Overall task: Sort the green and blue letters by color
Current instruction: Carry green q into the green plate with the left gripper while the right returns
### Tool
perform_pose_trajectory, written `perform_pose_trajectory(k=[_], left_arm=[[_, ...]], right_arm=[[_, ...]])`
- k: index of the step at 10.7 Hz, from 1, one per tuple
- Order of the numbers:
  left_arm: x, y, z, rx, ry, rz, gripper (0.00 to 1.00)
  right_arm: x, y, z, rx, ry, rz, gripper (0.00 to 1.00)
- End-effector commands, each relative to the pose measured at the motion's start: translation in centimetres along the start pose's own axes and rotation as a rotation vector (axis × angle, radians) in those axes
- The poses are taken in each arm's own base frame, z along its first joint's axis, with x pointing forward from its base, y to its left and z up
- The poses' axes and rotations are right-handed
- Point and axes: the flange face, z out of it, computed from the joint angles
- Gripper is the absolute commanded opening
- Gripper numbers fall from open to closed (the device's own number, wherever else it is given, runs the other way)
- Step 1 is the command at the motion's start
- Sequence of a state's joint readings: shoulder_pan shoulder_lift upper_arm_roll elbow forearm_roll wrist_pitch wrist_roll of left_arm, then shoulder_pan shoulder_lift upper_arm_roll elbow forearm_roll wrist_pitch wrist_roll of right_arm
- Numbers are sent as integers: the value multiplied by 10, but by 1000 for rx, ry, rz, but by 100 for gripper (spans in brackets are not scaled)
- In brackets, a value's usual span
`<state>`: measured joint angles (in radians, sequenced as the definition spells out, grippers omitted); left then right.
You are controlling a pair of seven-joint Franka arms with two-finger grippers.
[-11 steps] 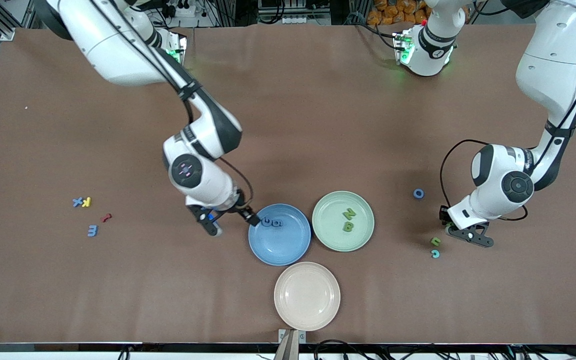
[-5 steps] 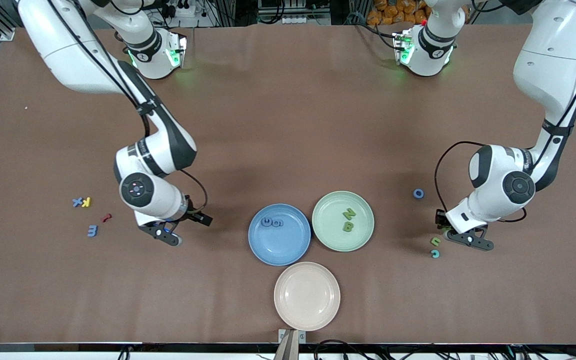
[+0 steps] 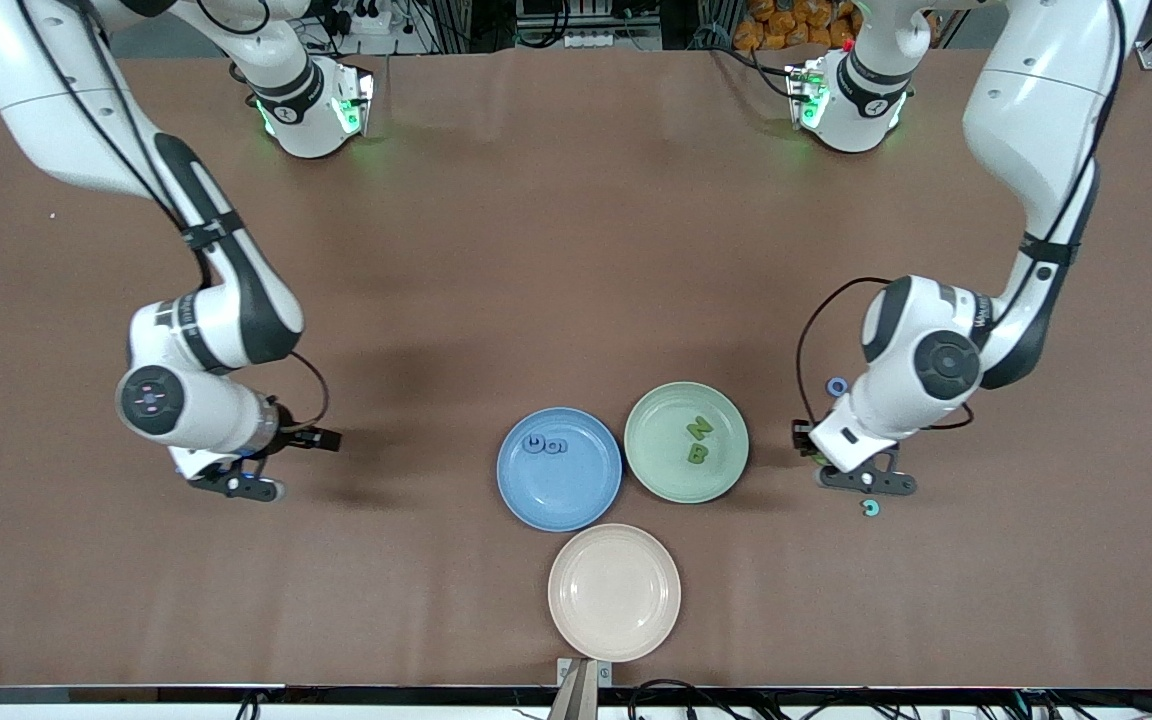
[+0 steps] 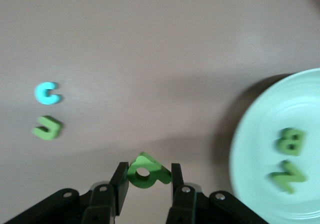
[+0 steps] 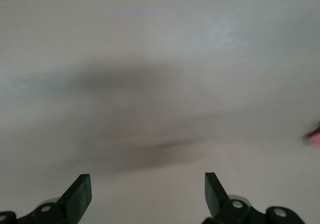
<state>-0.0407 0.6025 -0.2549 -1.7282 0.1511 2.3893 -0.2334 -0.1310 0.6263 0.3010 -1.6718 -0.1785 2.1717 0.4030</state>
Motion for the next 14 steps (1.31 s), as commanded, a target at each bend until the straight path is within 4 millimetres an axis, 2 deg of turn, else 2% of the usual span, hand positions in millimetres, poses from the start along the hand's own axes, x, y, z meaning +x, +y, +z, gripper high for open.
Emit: perform_pose_trajectory(k=[1, 3, 5, 6, 7, 9, 10, 14], left_arm=[[-3, 57, -7, -18, -6, -115, 9], [-15, 107, -6, -34, -16, -188, 10], [-22, 137, -1, -37, -22, -259, 10], [-25, 146, -1, -39, -21, -276, 32], [-24, 148, -3, -35, -15, -263, 99], [-20, 135, -6, -15, 1, -240, 100], [-13, 115, -10, -8, 9, -231, 100], [1, 38, -13, 1, -13, -96, 100]], right_arm=[[12, 82, -6, -21, 11, -224, 100], [24, 112, 0, -82, 36, -334, 100], [34, 148, -2, -149, 52, -404, 100], [40, 168, 3, -146, 59, -433, 100], [43, 177, 12, -134, 86, -440, 100], [45, 204, 33, -103, 114, -450, 100], [44, 211, 40, -94, 111, -441, 100], [28, 207, 63, 17, 136, -351, 100]])
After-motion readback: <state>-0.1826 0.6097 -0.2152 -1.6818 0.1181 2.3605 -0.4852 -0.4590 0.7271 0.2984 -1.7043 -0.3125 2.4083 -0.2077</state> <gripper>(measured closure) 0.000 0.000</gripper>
